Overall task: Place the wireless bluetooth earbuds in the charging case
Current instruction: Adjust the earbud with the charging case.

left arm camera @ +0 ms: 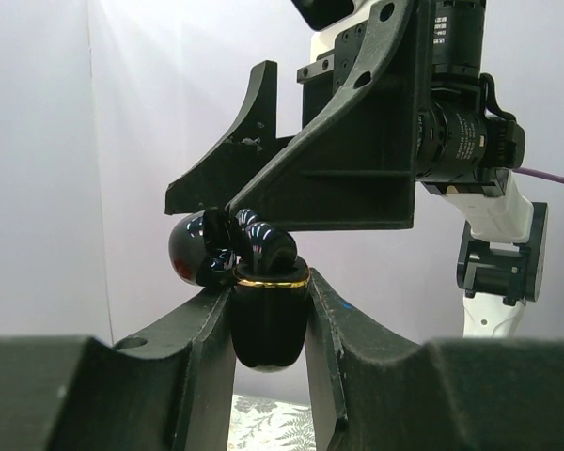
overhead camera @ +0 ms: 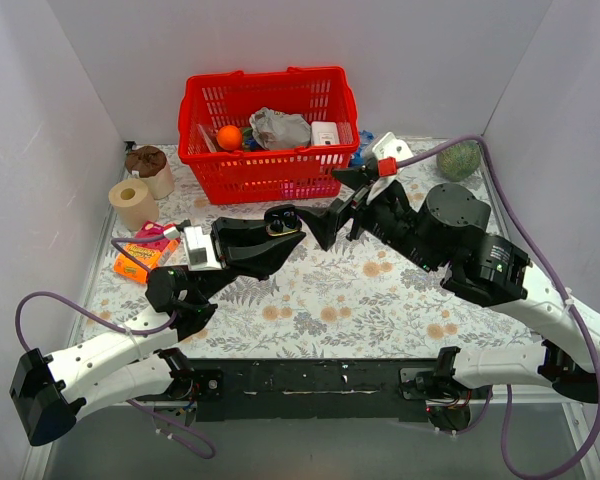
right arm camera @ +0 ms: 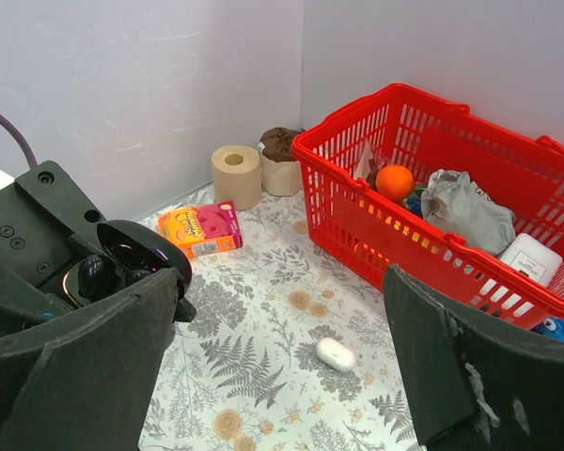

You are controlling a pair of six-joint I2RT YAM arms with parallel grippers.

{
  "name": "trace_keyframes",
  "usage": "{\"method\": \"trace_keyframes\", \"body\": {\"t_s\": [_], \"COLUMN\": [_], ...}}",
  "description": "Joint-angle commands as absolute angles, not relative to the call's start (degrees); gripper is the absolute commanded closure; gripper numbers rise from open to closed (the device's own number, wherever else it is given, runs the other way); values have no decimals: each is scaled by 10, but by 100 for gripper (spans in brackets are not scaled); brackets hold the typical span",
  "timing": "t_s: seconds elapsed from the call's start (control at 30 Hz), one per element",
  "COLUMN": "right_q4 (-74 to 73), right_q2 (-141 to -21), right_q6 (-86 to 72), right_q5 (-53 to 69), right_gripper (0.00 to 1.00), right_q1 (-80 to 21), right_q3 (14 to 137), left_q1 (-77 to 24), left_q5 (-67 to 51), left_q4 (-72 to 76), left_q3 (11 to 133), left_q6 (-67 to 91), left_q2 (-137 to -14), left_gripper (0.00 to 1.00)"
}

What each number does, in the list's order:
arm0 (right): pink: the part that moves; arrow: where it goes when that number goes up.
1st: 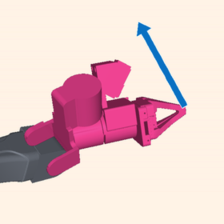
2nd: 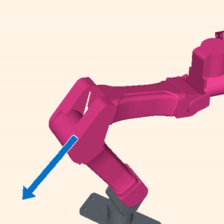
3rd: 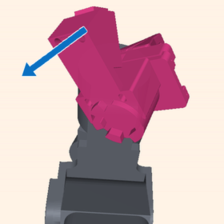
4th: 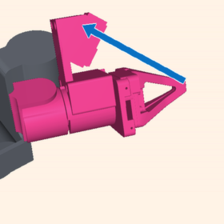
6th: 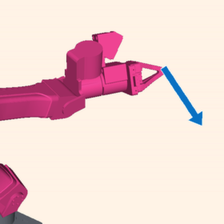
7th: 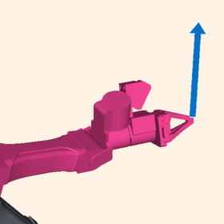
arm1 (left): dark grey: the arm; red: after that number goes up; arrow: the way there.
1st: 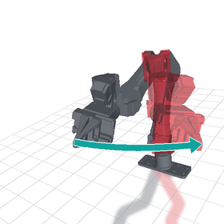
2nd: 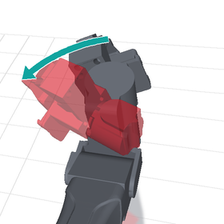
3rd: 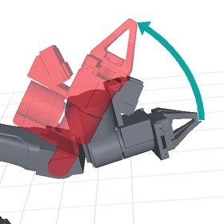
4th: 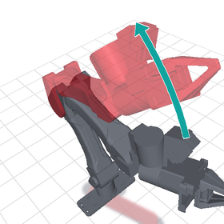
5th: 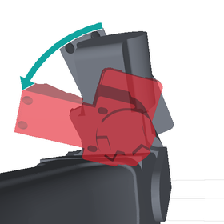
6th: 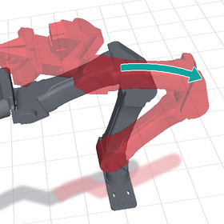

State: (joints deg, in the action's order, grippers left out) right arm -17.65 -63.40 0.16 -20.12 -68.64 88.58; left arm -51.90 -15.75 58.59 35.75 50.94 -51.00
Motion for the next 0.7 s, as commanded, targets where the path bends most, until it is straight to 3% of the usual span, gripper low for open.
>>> {"method": "trace_keyframes", "body": {"t_s": [0.0,0.2,0.47,0.67], "right_q4": [-177,-197,-120,-137], "right_q2": [-648,-657,-579,-606], "right_q6": [-11,-11,-3,29], "right_q5": [-141,-120,-245,-253], "right_gripper": [2,2,2,2], "right_q1": [-692,-692,-693,-693], "right_q3": [897,915,866,908], "left_q1": [-520,-520,-520,-520], "left_q5": [-167,-163,-156,-184], "left_q4": [583,582,565,547], "left_q3": [376,375,368,367], "left_q6": [511,509,503,506], "left_q2": [-509,-509,-493,-488], "left_gripper": [100,100,100,100]}}
